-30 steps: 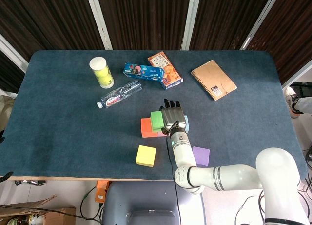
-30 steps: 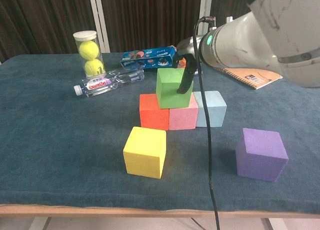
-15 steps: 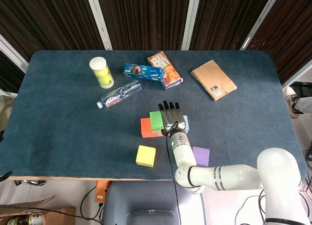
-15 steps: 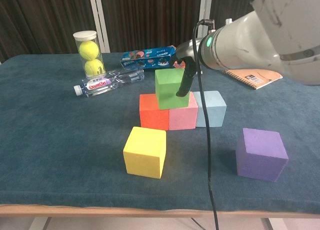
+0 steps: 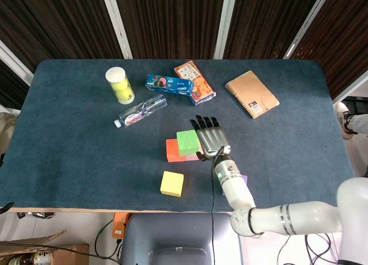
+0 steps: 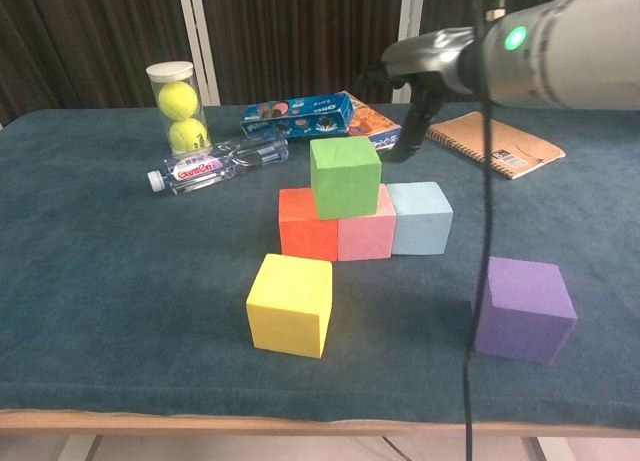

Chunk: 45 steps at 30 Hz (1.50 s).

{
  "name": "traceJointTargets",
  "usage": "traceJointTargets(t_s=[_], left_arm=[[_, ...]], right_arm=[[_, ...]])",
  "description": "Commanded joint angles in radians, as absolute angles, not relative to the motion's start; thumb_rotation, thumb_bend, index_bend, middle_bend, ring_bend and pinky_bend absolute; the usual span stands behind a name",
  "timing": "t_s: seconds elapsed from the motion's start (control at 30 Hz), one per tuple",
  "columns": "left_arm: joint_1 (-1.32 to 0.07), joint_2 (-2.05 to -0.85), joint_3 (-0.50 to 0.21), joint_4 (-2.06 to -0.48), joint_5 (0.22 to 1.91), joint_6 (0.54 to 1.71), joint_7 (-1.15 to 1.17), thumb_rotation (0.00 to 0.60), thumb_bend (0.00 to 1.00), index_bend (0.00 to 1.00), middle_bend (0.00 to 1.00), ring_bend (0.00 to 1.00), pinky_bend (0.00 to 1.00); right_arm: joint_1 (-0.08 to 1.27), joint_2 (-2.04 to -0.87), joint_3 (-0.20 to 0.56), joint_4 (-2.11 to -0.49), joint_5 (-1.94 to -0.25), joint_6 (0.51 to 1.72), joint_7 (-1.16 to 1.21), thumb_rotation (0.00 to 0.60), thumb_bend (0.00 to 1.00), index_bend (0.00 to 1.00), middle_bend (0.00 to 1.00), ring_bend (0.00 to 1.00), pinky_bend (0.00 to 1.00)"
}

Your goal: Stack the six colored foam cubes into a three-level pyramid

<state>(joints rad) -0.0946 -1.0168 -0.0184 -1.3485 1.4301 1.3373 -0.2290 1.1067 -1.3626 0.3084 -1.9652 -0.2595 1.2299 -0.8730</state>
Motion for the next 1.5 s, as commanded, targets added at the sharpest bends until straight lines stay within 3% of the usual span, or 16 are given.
traceJointTargets(t_s=[0.03,0.23,0.5,1.23,1.5], left_arm=[[-0.096,-1.018,-0.019,-1.352,1.429,1.335,-0.222,0.584,0.12,0.05,0.00,0.00,0.11],[-0.103,-1.028,-0.019,-1.353,1.428,1.321,-0.211,0.582,0.12,0.05,0.00,0.00,0.11],[-0.115,-1.036,-0.020,-1.357,1.424,1.303,-0.193,0.585,0.12,0.05,0.00,0.00,0.11],[-0.113,-1.040,-0.020,-1.355,1.416,1.304,-0.185,0.582,0.12,0.05,0.00,0.00,0.11],[-0.112,-1.042,-0.019,-1.350,1.418,1.303,-0.189,0.584,0.12,0.05,0.00,0.00,0.11]], right_arm=[[0.966,-1.216,0.220,-2.084,-0.430,1.220,-0.740,0.600,0.21,0.00,0.00,0.00,0.00],[0.796,-1.064,0.111,-2.111,-0.639,1.107,-0.525,0.600,0.19,0.00,0.00,0.00,0.00],[0.683,-1.038,-0.001,-2.017,-0.860,0.897,-0.313,0.598,0.18,0.00,0.00,0.00,0.00],[0.648,-1.093,-0.030,-1.903,-0.950,0.774,-0.175,0.599,0.18,0.01,0.00,0.00,0.00],[0.630,-1.158,-0.021,-1.837,-0.946,0.790,-0.146,0.600,0.18,0.15,0.00,0.00,0.00]])
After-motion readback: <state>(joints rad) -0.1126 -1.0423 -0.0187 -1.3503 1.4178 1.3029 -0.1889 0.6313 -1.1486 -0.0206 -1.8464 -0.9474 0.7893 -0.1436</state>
